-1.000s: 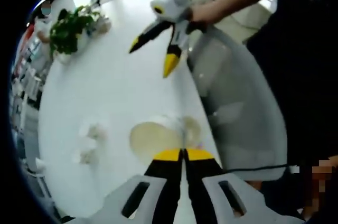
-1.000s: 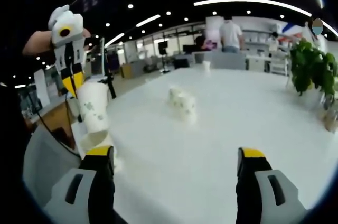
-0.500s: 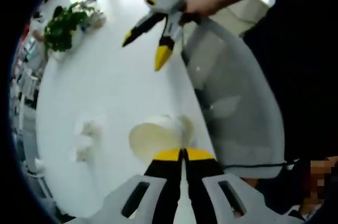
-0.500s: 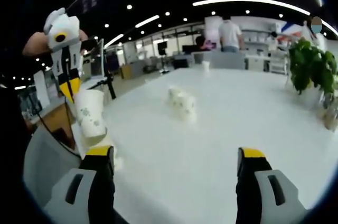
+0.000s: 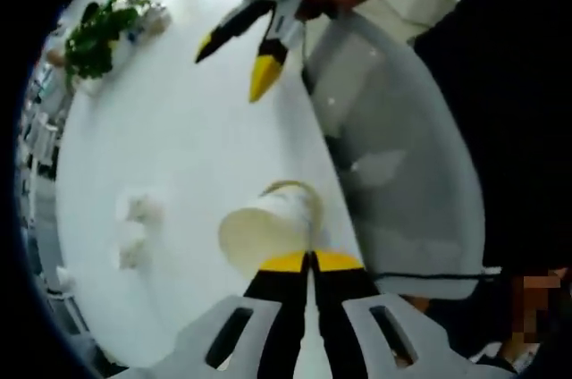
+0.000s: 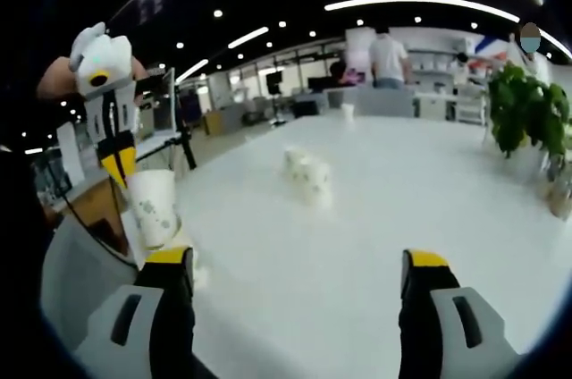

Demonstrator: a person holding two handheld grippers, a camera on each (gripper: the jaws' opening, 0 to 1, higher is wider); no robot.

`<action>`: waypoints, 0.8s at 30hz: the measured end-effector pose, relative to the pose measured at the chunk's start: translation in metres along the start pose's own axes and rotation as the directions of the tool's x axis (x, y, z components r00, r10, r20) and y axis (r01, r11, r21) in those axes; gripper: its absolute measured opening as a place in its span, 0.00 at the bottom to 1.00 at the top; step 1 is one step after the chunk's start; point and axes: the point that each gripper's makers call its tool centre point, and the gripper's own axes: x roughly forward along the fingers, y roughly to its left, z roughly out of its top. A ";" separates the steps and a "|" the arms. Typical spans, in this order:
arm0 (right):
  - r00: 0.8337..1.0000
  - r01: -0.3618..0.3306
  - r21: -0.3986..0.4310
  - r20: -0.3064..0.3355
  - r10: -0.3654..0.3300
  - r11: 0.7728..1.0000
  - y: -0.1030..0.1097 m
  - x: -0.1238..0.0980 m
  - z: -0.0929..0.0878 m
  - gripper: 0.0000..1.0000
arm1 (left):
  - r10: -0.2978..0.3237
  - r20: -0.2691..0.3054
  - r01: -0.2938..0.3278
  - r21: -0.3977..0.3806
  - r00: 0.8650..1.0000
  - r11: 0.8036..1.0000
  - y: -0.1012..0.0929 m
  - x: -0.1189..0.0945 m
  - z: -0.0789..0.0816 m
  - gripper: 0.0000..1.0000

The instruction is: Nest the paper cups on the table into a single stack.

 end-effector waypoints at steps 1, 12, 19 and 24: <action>1.000 0.000 -0.001 0.000 0.000 1.000 0.000 0.000 -0.001 0.94 | 0.001 -0.005 -0.001 -0.001 1.000 1.000 0.000 0.001 0.000 0.00; 1.000 -0.004 0.018 0.009 0.004 1.000 0.000 -0.001 0.000 0.94 | -0.003 -0.021 0.004 0.011 1.000 1.000 0.004 0.012 0.001 0.00; 1.000 -0.005 0.023 0.010 0.005 1.000 0.001 -0.001 -0.001 0.94 | -0.010 0.015 0.008 0.097 1.000 0.995 0.001 0.012 0.007 0.00; 1.000 -0.005 0.030 0.010 0.005 1.000 0.001 -0.001 -0.003 0.94 | -0.010 0.007 0.009 0.111 1.000 0.994 0.002 0.014 0.001 0.00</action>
